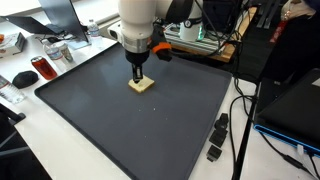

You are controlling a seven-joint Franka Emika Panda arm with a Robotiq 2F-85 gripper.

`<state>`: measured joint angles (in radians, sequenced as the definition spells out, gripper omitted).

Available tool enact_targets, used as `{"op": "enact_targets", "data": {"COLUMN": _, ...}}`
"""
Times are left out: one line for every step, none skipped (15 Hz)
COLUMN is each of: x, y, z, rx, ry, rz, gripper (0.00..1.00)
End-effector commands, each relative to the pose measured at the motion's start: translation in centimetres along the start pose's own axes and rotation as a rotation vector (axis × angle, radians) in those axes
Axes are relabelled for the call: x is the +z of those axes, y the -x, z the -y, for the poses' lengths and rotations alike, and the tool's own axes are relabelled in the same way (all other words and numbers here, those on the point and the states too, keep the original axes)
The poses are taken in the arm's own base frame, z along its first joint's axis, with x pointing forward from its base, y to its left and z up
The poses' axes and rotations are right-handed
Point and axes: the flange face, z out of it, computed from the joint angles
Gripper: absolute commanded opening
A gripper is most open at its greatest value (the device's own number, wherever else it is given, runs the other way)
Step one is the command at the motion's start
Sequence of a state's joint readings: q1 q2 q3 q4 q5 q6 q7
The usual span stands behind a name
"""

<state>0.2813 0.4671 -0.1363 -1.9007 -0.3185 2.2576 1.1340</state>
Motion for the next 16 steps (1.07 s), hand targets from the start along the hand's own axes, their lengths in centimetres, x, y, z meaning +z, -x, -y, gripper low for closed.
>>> {"op": "enact_targets", "data": {"x": 0.8, "y": -0.8, "z": 2.5, "rx": 0.040, "ry": 0.101, "rz": -0.041, "gripper": 0.05}}
{"op": "enact_targets", "data": {"x": 1.1, "y": -0.9, "z": 2.9, "rx": 0.047, "ry": 0.128, "rz": -0.042, "gripper": 0.05}}
{"op": "enact_targets", "data": {"x": 1.6, "y": -0.9, "z": 3.4, "rx": 0.046, "ry": 0.155, "rz": -0.035, "gripper": 0.05}}
{"op": "enact_targets", "data": {"x": 2.0, "y": -1.0, "z": 3.7, "rx": 0.046, "ry": 0.178, "rz": -0.032, "gripper": 0.05}}
{"op": "enact_targets", "data": {"x": 2.4, "y": -1.0, "z": 4.1, "rx": 0.047, "ry": 0.200, "rz": -0.029, "gripper": 0.05}}
{"op": "enact_targets", "data": {"x": 2.8, "y": -1.1, "z": 4.5, "rx": 0.048, "ry": 0.217, "rz": -0.027, "gripper": 0.05}}
{"op": "enact_targets", "data": {"x": 3.1, "y": -1.0, "z": 4.9, "rx": 0.048, "ry": 0.234, "rz": -0.030, "gripper": 0.05}}
{"op": "enact_targets", "data": {"x": 3.6, "y": -1.0, "z": 5.3, "rx": 0.050, "ry": 0.254, "rz": -0.038, "gripper": 0.05}}
{"op": "enact_targets", "data": {"x": 4.1, "y": -0.8, "z": 5.7, "rx": 0.047, "ry": 0.276, "rz": -0.046, "gripper": 0.05}}
{"op": "enact_targets", "data": {"x": 4.5, "y": -0.7, "z": 6.0, "rx": 0.044, "ry": 0.295, "rz": -0.048, "gripper": 0.05}}
{"op": "enact_targets", "data": {"x": 4.9, "y": -0.6, "z": 6.3, "rx": 0.045, "ry": 0.311, "rz": -0.053, "gripper": 0.05}}
{"op": "enact_targets", "data": {"x": 5.2, "y": -0.4, "z": 6.7, "rx": 0.045, "ry": 0.326, "rz": -0.057, "gripper": 0.05}}
{"op": "enact_targets", "data": {"x": 5.5, "y": -0.3, "z": 7.0, "rx": 0.047, "ry": 0.339, "rz": -0.065, "gripper": 0.05}}
{"op": "enact_targets", "data": {"x": 5.8, "y": 0.0, "z": 7.3, "rx": 0.047, "ry": 0.354, "rz": -0.080, "gripper": 0.05}}
{"op": "enact_targets", "data": {"x": 5.9, "y": 0.1, "z": 7.6, "rx": 0.046, "ry": 0.366, "rz": -0.094, "gripper": 0.05}}
{"op": "enact_targets", "data": {"x": 6.1, "y": 0.4, "z": 8.0, "rx": 0.048, "ry": 0.377, "rz": -0.114, "gripper": 0.05}}
